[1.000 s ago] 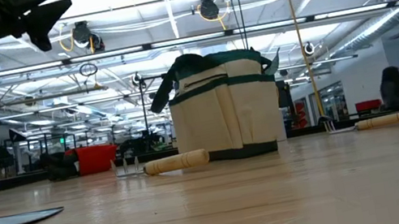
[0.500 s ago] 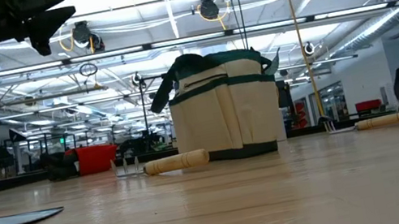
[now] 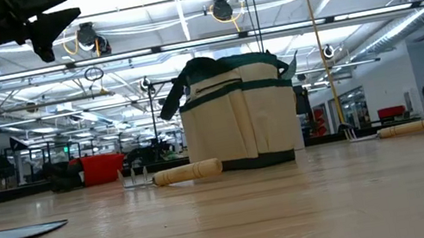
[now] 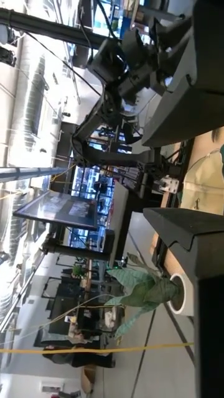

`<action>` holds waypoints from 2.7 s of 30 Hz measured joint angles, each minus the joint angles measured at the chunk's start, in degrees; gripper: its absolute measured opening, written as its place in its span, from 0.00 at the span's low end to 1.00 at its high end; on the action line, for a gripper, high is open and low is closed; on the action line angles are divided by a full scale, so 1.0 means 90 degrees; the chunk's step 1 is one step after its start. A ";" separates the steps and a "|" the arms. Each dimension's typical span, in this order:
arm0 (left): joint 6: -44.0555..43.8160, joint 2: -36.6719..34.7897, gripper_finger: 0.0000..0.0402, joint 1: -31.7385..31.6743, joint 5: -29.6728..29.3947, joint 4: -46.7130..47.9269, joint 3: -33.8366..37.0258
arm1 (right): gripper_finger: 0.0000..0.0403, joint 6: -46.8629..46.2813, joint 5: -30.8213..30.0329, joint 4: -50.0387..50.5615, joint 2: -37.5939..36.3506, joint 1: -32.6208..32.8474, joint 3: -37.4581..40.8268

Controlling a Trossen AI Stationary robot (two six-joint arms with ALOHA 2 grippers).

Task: Pick & Place Garden tools in Gardening bag
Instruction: Put the green spray bottle into the gardening bag

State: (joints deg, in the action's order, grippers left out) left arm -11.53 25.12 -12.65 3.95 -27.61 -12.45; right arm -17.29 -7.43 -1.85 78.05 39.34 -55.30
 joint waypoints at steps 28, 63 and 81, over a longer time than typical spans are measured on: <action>0.0726 0.0000 0.44 -0.0001 0.0000 0.0005 0.0002 | 0.51 -0.1211 -0.0649 0.0373 0.0585 0.0736 -0.0220; 0.0736 -0.0001 0.44 -0.0002 0.0000 0.0053 0.0002 | 0.12 -0.0280 -0.0980 0.0647 0.0821 0.0474 0.0008; 0.0745 0.0000 0.44 -0.0001 0.0000 0.0273 0.0005 | 0.12 0.2408 -0.0972 0.0713 -0.1282 -0.0693 0.0034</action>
State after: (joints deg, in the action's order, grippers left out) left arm -4.82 25.12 -12.65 3.95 -25.16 -12.40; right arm 4.38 -16.19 4.57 66.51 33.10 -54.99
